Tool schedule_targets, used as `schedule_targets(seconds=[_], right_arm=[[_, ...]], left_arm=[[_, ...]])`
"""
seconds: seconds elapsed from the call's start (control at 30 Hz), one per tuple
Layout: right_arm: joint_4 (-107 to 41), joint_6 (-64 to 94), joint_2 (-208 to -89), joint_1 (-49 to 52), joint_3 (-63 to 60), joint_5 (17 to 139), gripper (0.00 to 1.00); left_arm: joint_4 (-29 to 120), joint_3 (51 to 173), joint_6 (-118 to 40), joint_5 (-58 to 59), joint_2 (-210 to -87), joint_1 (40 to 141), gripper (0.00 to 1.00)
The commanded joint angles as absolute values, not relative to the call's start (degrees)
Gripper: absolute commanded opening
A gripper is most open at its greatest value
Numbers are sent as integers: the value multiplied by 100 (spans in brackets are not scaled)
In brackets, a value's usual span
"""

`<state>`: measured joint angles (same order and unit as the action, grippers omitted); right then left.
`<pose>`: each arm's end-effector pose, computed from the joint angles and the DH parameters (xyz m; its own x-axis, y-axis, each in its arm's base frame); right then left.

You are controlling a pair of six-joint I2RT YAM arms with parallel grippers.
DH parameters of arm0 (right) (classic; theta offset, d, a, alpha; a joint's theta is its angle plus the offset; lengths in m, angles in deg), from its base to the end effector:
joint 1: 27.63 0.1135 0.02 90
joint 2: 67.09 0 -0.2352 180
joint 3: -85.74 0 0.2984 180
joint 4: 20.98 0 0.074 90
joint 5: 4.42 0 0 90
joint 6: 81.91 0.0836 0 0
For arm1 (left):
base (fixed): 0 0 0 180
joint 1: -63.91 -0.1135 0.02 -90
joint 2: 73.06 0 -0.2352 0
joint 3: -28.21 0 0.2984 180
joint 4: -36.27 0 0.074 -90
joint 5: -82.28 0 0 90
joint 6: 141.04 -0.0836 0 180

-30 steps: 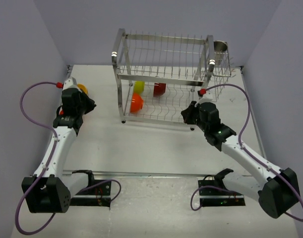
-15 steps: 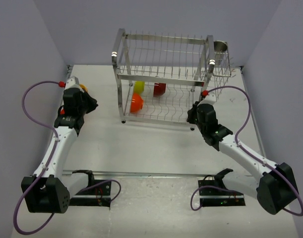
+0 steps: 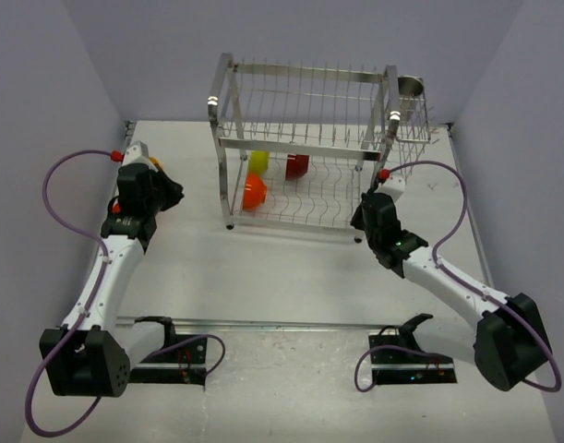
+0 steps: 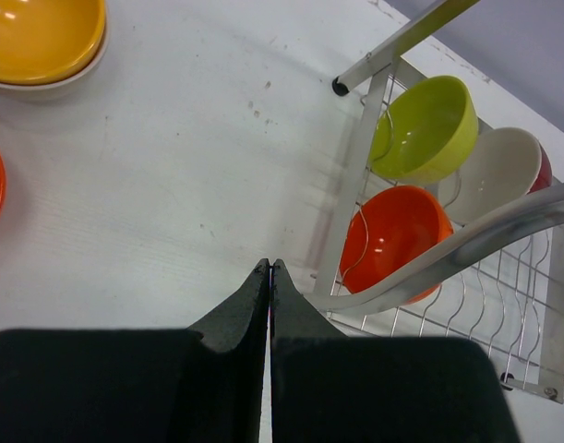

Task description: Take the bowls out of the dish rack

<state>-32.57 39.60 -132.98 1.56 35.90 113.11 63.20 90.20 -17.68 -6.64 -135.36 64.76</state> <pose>0.3173 0.1330 0.1770 -0.3845 0.3161 -0.8673 0.1477 0.9485 0.2802 0.3491 -0.0068 0.2480 -0.3996 -0.5439 -0.7379 -0.2253 0.8385 -0.4961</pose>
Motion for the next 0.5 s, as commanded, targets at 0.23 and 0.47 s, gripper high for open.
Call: schedule_targets(seconds=[0.23,0.47], right_arm=[[-3452,4132,-13433,-293,3345,11696,0],[-3487,4097,-13398,-654,3353,11564,0]], left_arm=[[6123,8947,-1914,-500,-13335,6550,0],[6114,8920,-1932,-456,-13379,6576,0]])
